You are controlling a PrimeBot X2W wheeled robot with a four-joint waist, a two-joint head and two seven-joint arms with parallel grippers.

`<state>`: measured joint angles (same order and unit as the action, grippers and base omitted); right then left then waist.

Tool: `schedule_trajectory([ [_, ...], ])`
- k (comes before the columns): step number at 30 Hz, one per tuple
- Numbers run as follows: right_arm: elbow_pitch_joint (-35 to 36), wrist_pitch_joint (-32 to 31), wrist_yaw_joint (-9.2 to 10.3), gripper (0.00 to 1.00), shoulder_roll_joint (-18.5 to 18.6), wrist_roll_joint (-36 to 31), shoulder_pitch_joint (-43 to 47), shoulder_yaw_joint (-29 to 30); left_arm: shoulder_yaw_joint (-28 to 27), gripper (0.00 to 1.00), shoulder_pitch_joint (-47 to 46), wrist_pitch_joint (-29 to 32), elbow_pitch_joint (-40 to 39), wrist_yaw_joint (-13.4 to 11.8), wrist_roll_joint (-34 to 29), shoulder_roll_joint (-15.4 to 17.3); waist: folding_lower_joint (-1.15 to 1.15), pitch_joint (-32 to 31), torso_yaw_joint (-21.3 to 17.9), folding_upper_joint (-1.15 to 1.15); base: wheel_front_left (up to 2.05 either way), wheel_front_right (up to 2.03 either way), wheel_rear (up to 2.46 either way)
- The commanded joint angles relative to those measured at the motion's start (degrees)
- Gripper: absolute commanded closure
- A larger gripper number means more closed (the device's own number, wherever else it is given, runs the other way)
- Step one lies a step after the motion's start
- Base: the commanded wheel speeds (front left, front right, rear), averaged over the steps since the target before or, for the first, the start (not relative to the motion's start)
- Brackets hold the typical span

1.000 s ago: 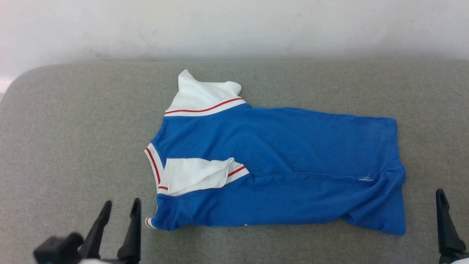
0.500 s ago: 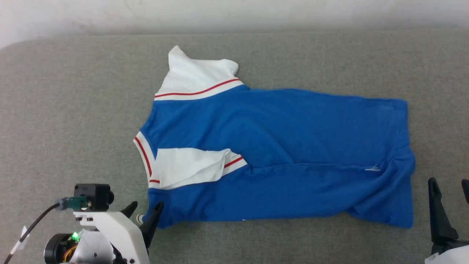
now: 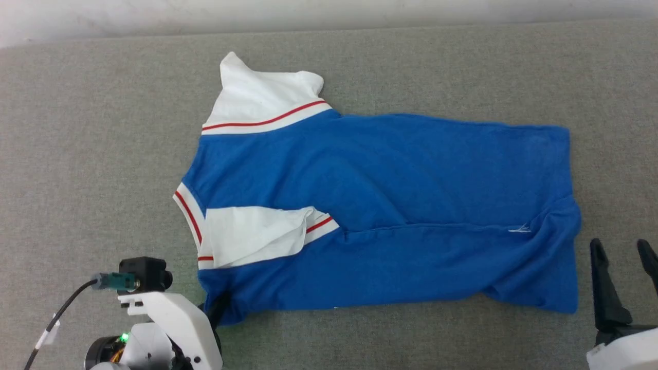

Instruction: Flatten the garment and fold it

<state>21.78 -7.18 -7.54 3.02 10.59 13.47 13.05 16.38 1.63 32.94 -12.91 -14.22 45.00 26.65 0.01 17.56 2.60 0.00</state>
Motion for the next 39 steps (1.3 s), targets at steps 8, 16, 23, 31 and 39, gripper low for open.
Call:
schedule_trajectory([
  [8,2.9,-12.7,0.05,0.00,-0.1,0.8,-2.3,-1.8,-2.4,1.00,3.0,-5.1,-1.2,-0.3,0.5,-1.4,-0.01,-1.6,0.3,0.00,0.00,0.00,0.00],
  [16,3.6,-35.4,0.05,0.00,-0.1,4.0,-0.4,3.7,-1.4,1.00,3.3,-6.1,-3.2,-0.1,0.1,-2.3,-0.01,-0.1,1.1,0.00,0.00,0.00,0.00],
  [23,0.2,-37.6,0.05,0.00,-0.1,5.2,-1.9,3.1,-1.0,1.00,2.3,-6.6,-3.0,0.4,0.1,-2.6,-0.01,1.5,1.4,0.00,0.00,0.00,0.00],
  [31,-3.4,-39.7,0.05,0.84,-0.1,5.4,-2.9,0.5,-1.0,1.00,1.5,-6.5,-2.9,0.4,0.0,-2.4,-0.01,2.4,1.7,0.00,0.00,0.00,0.00],
  [39,-2.8,-38.3,0.05,1.00,-0.1,5.6,-5.1,3.4,-3.0,1.00,1.7,-8.0,-2.6,0.1,1.7,-3.2,-0.01,2.0,1.7,0.00,0.00,0.00,0.00],
])
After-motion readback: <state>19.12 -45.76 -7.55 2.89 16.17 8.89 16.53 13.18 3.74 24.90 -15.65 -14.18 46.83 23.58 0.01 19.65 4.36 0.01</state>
